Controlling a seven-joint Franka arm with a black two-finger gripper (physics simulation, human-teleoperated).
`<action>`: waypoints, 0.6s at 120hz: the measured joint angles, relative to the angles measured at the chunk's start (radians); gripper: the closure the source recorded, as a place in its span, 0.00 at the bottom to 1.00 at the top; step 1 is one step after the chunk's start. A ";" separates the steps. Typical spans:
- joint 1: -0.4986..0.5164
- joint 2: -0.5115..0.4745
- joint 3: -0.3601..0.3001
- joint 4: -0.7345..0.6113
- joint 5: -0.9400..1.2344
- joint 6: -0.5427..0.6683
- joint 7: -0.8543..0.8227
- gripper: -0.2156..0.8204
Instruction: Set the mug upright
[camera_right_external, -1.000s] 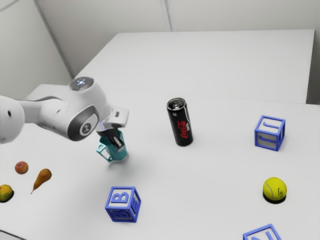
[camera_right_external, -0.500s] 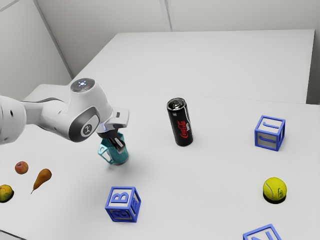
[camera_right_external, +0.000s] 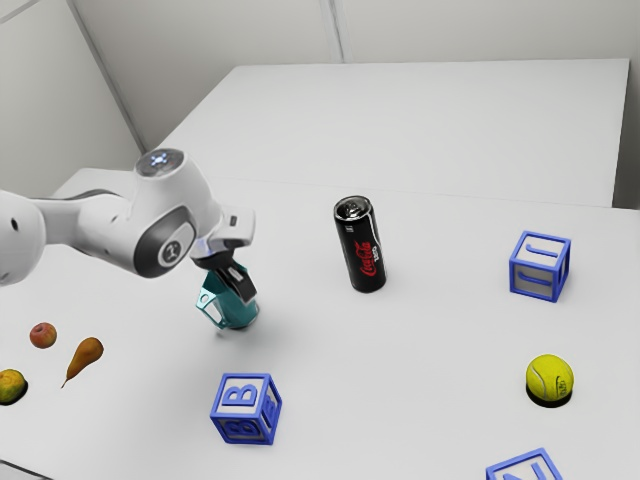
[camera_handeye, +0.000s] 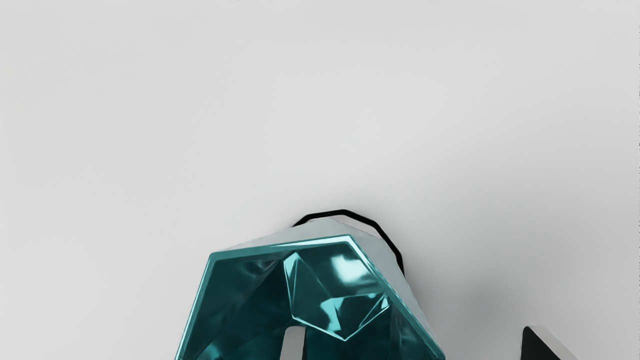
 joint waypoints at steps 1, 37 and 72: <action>0.000 -0.001 0.000 0.001 0.000 0.000 0.000 0.36; 0.002 -0.001 -0.003 0.174 -0.044 -0.114 -0.010 0.24; 0.039 0.203 -0.025 0.612 -0.158 -0.485 -0.030 0.22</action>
